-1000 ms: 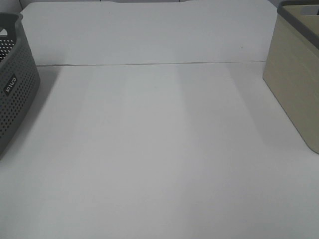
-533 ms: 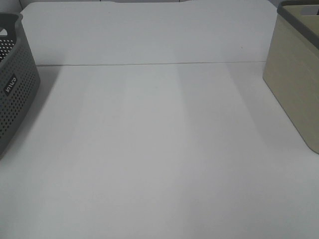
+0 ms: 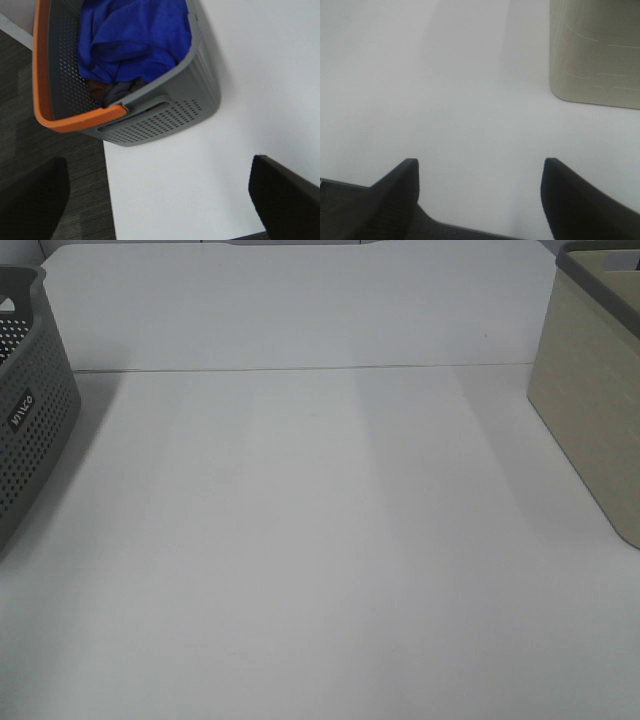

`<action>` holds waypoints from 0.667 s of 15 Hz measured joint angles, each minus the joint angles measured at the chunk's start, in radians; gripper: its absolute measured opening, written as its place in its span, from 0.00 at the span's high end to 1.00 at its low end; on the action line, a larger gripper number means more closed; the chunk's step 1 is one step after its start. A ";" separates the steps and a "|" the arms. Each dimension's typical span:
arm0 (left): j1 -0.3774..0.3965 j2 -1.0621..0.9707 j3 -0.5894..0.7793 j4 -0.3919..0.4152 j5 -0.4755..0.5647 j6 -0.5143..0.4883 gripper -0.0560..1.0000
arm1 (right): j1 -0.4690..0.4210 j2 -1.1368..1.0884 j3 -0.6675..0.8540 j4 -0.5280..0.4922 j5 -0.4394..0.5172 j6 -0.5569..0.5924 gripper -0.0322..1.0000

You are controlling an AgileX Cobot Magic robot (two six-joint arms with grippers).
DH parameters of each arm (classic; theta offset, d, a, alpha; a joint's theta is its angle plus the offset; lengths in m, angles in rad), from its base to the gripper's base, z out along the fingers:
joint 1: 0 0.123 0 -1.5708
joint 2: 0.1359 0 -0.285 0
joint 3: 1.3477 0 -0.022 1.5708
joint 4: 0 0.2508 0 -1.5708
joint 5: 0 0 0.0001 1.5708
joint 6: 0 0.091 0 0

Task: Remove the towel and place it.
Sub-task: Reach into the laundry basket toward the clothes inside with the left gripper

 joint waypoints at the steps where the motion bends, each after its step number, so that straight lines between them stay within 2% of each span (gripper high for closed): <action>1: 0.000 0.083 -0.072 0.017 0.005 0.035 0.10 | 0.000 0.000 0.000 0.000 0.000 0.000 0.30; 6: 0.000 0.533 -0.357 0.127 0.002 0.204 0.10 | 0.000 0.000 0.000 0.000 0.000 0.000 0.30; 9: 0.000 0.852 -0.515 0.250 -0.041 0.348 0.10 | 0.000 0.000 0.000 0.000 0.000 0.000 0.30; 10: 0.000 0.905 -0.545 0.263 -0.047 0.374 0.10 | 0.000 0.000 0.000 0.000 0.000 0.000 0.30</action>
